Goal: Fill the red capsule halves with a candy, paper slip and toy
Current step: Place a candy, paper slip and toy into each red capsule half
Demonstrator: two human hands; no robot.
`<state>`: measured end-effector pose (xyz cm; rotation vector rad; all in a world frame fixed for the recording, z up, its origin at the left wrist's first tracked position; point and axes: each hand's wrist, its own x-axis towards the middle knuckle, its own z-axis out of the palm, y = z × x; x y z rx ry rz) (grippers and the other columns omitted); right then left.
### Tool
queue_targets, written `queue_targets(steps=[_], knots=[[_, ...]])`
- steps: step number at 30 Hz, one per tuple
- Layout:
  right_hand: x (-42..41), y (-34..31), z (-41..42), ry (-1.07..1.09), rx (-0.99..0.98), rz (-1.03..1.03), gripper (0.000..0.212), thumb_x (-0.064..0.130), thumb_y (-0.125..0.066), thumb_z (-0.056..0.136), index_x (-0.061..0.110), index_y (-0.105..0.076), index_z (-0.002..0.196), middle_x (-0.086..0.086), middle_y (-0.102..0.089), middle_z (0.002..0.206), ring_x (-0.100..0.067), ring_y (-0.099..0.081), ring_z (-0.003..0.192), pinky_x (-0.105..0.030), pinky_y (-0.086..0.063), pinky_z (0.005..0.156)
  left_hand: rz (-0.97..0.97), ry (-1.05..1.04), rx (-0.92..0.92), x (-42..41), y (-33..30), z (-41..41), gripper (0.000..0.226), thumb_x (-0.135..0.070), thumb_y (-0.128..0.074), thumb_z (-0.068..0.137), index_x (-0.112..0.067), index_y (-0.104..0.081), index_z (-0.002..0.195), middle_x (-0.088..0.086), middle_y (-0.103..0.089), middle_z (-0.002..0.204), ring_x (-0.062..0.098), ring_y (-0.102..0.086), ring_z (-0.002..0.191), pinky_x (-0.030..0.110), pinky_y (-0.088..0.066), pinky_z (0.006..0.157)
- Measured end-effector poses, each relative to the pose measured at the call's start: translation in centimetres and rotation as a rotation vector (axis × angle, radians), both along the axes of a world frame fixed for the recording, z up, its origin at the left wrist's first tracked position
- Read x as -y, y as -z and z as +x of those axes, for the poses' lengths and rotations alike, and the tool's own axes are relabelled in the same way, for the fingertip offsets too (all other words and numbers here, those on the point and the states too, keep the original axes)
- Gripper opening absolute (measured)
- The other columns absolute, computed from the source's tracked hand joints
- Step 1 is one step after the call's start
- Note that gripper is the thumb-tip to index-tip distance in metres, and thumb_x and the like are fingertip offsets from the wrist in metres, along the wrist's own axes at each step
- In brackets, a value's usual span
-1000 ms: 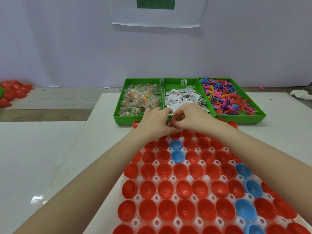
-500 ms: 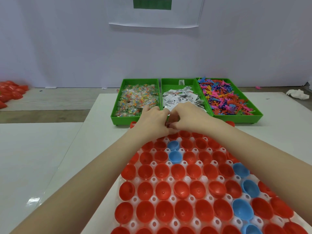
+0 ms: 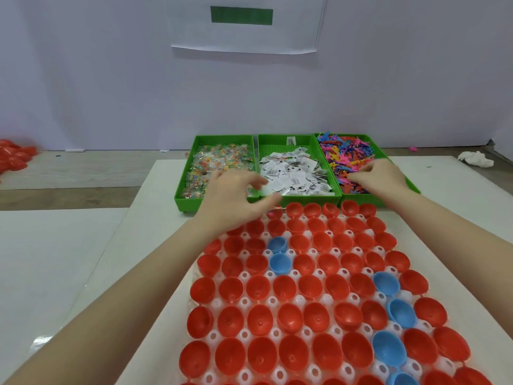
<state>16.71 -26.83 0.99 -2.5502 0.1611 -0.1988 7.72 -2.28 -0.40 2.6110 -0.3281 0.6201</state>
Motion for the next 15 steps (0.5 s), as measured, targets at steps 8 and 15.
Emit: queue_targets(steps=[8, 15], knots=[[0.5, 1.4, 0.2, -0.069, 0.026, -0.078, 0.007, 0.014, -0.070, 0.079, 0.007, -0.070, 0.078, -0.011, -0.070, 0.095, -0.025, -0.061, 0.091, -0.032, -0.046, 0.074, 0.176, -0.448, -0.335, -4.7, 1.0, 2.3, 0.043, -0.047, -0.041, 0.093, -0.014, -0.067, 0.105, 0.006, -0.066, 0.095, 0.027, -0.057, 0.093, 0.034, -0.039, 0.077], [0.4, 0.9, 0.7, -0.134, -0.064, 0.030, 0.026, 0.017, -0.075, 0.076, 0.000, -0.070, 0.094, -0.016, -0.067, 0.106, -0.028, -0.058, 0.107, -0.033, -0.042, 0.089, -0.128, -0.447, -0.409, -4.9, 0.7, 3.2, 0.032, -0.033, -0.068, 0.080, -0.012, -0.066, 0.105, 0.008, -0.066, 0.107, 0.025, -0.057, 0.097, 0.033, -0.043, 0.082]])
